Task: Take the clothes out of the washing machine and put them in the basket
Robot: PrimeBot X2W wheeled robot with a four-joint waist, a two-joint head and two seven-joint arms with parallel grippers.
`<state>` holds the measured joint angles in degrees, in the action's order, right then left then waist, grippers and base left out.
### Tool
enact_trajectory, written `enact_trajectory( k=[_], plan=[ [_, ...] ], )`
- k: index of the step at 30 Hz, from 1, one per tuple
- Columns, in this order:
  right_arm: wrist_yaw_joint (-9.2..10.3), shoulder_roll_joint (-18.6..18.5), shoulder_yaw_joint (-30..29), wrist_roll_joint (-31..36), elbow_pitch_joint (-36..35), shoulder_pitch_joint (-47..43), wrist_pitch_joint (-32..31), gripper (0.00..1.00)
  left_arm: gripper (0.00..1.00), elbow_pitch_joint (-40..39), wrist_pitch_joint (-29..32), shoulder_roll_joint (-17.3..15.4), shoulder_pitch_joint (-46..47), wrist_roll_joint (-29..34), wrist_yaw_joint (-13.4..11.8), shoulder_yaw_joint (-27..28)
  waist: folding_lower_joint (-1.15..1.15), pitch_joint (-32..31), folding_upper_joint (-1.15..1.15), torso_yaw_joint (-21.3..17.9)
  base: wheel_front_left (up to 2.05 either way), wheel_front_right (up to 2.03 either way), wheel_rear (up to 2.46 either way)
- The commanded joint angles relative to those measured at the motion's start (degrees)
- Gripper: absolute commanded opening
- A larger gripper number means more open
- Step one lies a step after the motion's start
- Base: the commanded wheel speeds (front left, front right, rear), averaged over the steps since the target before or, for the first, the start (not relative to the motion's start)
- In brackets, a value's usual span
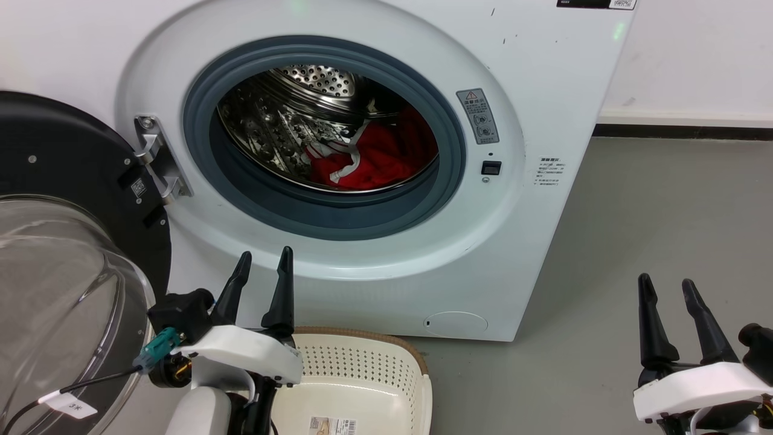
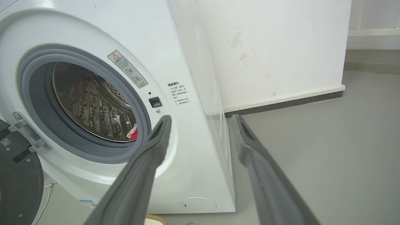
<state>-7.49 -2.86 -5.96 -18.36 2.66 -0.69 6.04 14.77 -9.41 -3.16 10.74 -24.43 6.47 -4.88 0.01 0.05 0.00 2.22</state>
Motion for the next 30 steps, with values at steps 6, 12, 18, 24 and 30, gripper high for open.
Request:
enact_trajectory(
  k=[6, 12, 18, 24, 30],
  plan=[
    [0.0, -0.1, -0.3, 4.9, -1.1, -0.5, 0.3, 1.0, 1.0, 0.6, -1.3, -0.5, 1.4, 4.8, -0.7, -0.6, 0.0, 0.0, 0.0, 0.2, 0.0, 0.0, 0.0],
    [0.0, 0.0, -0.6, 8.3, -1.6, -0.9, 0.5, 1.0, 1.0, 1.1, -2.1, -0.6, 1.9, 7.9, -0.9, -1.2, 0.0, 0.1, 0.0, 0.3, 0.0, 0.0, 0.0],
    [0.0, 0.0, -0.7, 11.1, -2.0, -1.2, 0.7, 1.0, 1.0, 1.5, -2.9, -0.8, 2.1, 10.9, -1.2, -1.4, 0.0, 0.2, 0.0, 0.2, 0.0, 0.0, 0.0],
    [0.01, 0.0, -0.9, 13.4, -2.3, -1.4, 1.0, 1.0, 1.0, 2.1, -3.5, -0.8, 2.4, 13.1, -1.5, -1.5, 0.0, 0.3, 0.0, 0.3, 0.0, 0.0, 0.0],
    [0.01, 0.0, -0.9, 15.9, -2.4, -1.6, 1.5, 1.0, 1.0, 2.7, -4.1, -0.8, 2.7, 15.5, -1.6, -1.6, -0.01, 0.3, 0.0, 0.4, 0.0, 0.0, 0.0]
  ],
)
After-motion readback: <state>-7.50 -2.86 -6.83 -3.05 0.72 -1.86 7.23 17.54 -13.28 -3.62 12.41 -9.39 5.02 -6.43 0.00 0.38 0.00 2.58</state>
